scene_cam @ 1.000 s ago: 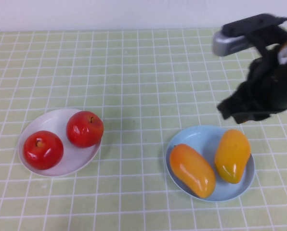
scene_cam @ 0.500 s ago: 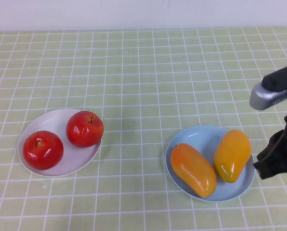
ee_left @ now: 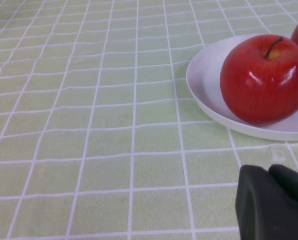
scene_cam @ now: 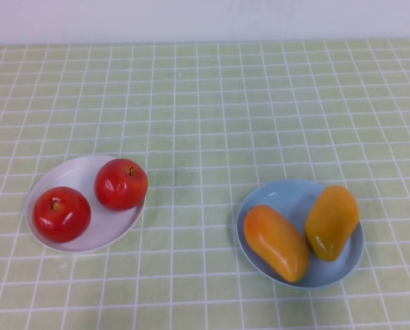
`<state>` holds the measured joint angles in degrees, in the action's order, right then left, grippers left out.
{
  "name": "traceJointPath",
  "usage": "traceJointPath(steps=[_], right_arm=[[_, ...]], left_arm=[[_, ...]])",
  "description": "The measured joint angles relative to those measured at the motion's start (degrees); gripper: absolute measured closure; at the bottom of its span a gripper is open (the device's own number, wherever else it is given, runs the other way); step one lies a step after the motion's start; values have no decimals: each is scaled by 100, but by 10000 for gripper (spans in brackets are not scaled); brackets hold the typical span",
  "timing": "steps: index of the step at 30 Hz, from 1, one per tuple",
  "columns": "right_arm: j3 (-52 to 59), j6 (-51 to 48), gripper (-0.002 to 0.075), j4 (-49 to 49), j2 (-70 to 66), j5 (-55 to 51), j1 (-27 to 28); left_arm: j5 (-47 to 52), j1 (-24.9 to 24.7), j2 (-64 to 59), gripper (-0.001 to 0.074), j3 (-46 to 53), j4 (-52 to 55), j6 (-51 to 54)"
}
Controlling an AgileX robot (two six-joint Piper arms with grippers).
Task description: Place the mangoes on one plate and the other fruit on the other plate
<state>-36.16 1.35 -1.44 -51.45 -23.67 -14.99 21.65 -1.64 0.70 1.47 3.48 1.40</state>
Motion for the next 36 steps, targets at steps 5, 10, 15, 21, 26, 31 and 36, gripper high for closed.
traceJointPath(steps=[5,10,15,21,26,31,36], right_arm=[[899,0,741,21,1245,653,990],[1786,0,741,21,2829,766,1667],[2581,0,741,21,4004,1130,1813],[3497,0,741,21,4881,1677,1835],[3759,0,742,21,5182,1781,1835],[3759,0,743,47,5182,1790,1707],[3759,0,743,61,5186,1607,1485]], left_arm=[[0,0,0,731,0,0,0],[0,0,0,731,0,0,0],[0,0,0,731,0,0,0],[0,0,0,731,0,0,0],[0,0,0,731,0,0,0],[0,0,0,731,0,0,0],[0,0,0,731,0,0,0]])
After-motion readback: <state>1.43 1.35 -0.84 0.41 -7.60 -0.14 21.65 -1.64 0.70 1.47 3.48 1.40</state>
